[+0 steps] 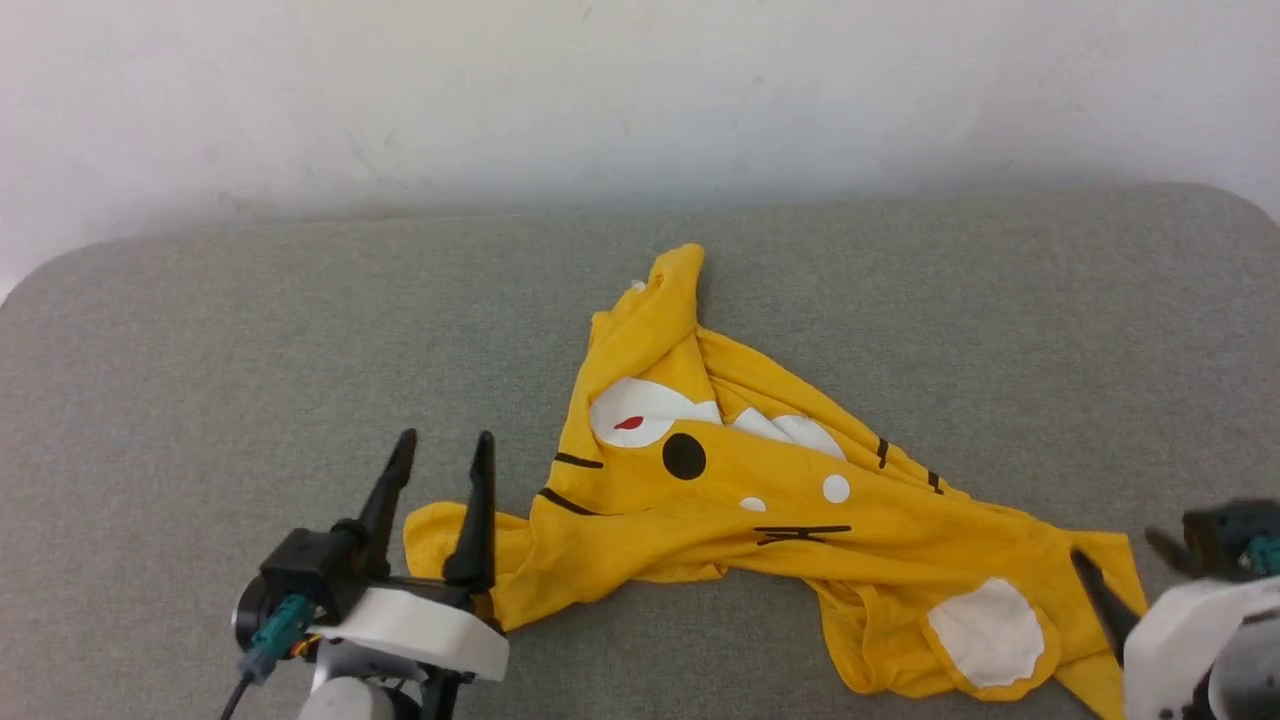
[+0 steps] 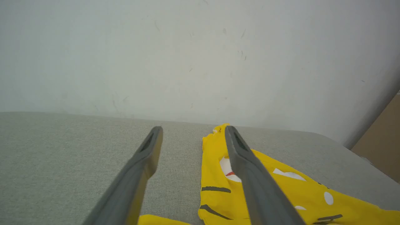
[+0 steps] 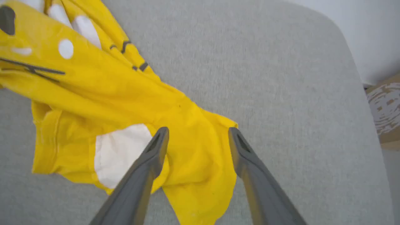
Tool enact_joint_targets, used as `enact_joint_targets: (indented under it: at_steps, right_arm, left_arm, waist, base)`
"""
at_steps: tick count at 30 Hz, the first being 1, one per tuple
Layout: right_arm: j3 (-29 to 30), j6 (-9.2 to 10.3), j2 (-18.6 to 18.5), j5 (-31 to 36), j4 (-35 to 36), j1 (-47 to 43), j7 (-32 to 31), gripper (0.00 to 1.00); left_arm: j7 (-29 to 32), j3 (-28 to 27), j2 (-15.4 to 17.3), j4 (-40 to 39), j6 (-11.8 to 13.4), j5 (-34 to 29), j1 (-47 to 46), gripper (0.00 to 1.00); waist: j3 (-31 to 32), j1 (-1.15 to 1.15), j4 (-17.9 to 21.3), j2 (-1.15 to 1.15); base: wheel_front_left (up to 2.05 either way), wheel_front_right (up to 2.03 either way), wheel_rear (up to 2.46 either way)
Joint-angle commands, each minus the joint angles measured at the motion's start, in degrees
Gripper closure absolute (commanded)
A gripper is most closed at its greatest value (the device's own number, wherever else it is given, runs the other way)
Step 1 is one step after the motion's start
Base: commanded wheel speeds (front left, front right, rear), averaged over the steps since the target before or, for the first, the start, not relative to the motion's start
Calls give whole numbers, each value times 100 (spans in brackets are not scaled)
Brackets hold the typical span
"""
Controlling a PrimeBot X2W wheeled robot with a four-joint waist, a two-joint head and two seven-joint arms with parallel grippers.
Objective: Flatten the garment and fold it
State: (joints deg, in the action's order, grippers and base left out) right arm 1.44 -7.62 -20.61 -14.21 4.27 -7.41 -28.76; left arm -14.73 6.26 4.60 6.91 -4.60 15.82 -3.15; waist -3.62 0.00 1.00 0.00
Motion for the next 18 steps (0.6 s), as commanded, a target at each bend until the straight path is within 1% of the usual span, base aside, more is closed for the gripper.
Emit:
enact_joint_targets:
  at_steps: [1, 4, 6, 9, 13, 15, 18]
  right_arm:
    - [-16, 13, 57, 89, 181, 248, 349, 0]
    - [-93, 13, 169, 156, 431, 454, 911, 0]
    - [-132, 13, 241, 314, 576, 556, 1232, 0]
    - [-175, 13, 464, 508, 721, 686, 1618, 0]
    - [-323, 13, 695, 735, 768, 792, 1962, 0]
    - [-364, 13, 787, 819, 692, 822, 2076, 0]
    - [-405, 13, 952, 843, 538, 886, 2223, 0]
  left_arm:
    - [-3, 112, -19, 85, -79, -67, -154, 0]
    - [380, 348, 12, 195, -133, -87, -376, 0]
    - [831, 460, 23, 283, -142, -78, -589, 0]
    - [1592, 614, 81, 372, -147, -112, -1039, 0]
    - [2890, 810, 282, 610, -194, -77, -1783, 0]
    - [3617, 920, 465, 847, -222, -78, -2224, 0]
    - [4464, 966, 632, 1159, -256, 157, -2896, 0]
  waist:
    - [-74, 0, 88, 0]
    - [-189, 0, 197, 0]
    - [-292, 0, 294, 0]
    - [-514, 0, 489, 0]
    - [-923, 0, 811, 0]
    - [-1073, 0, 945, 0]
    - [-1325, 0, 1170, 0]
  base:
    - [0, 0, 0]
    - [0, 0, 0]
    - [0, 0, 0]
    - [0, 0, 0]
    - [0, 0, 0]
    - [0, 0, 0]
    - [0, 0, 0]
